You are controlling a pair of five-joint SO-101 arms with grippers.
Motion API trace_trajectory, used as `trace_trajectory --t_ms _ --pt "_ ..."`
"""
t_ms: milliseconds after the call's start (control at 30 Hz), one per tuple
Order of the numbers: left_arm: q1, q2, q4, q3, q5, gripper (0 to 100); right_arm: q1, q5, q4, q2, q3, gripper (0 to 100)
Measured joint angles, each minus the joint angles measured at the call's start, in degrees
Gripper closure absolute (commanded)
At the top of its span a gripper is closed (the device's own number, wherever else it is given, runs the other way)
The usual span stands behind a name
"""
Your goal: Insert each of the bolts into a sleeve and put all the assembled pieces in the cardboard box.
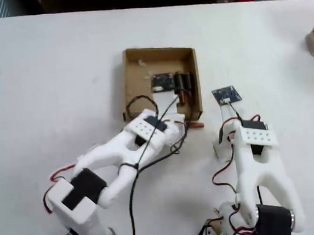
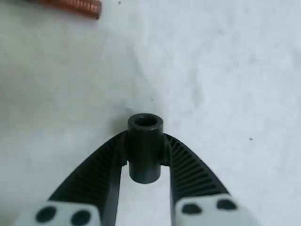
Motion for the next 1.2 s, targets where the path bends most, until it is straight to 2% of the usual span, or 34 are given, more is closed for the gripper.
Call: trace_trajectory --t_ms 133,233,367,600,700,867,933,1067,1200 --pt "1.6 -3.8 -0.2 2.2 0.0 86 0.0 0.0 0.0 0.0 0.0 98.1" --pt "3.3 -8.6 -3.8 5.7 -0.1 76 0.0 0.0 0.0 0.0 0.0 98.1" --pt "3.4 -9.7 -8.0 8.8 2.7 75 0.0 0.0 0.0 0.0 0.0 98.1" --pt "3.5 -7.0 -8.8 7.3 4.4 75 0.0 0.0 0.0 0.0 0.0 98.1" --pt "4.1 -3.7 -8.8 4.7 4.5 80 0.0 0.0 0.0 0.0 0.0 98.1" --pt "8.3 -1.1 -8.8 1.6 4.5 99 0.0 2.0 0.0 0.0 0.0 98.1" --pt "10.0 -1.1 -8.8 0.8 4.5 96 0.1 2.4 0.0 0.0 0.0 98.1" --pt "10.4 -0.4 -8.8 -0.8 1.1 98 -0.1 2.6 0.0 0.0 0.0 98.1" --pt "10.4 -0.4 -13.1 -1.1 -0.1 98 0.1 2.6 0.0 0.0 0.0 98.1"
